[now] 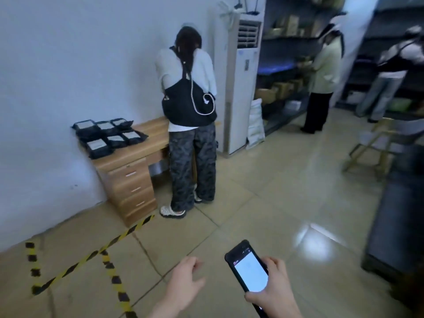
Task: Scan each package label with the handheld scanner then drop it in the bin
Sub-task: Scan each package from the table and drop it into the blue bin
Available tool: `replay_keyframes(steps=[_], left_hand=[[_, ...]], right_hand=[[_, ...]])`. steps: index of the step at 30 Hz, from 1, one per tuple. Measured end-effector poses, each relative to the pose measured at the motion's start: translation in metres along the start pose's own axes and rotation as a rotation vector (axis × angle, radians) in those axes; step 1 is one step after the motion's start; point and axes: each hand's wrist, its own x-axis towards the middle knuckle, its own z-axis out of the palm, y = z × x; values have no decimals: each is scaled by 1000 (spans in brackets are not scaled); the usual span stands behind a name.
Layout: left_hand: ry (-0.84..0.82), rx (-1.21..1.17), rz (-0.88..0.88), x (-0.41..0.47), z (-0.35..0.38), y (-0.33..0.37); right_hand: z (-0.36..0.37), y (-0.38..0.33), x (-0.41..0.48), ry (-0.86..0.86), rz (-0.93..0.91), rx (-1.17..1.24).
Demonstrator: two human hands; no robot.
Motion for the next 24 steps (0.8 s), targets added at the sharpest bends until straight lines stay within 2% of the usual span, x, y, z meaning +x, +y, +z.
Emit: replay_keyframes(steps=[8, 14, 24], left_hand=[[-295, -2, 287, 116, 110, 142], [-444, -33, 486, 197, 194, 247], [-687, -44, 697, 279, 313, 379]], right_hand=[[-129, 82, 9, 343, 276, -36], [-210, 132, 40, 550, 435, -44], [-307, 188, 51, 831, 756, 11]])
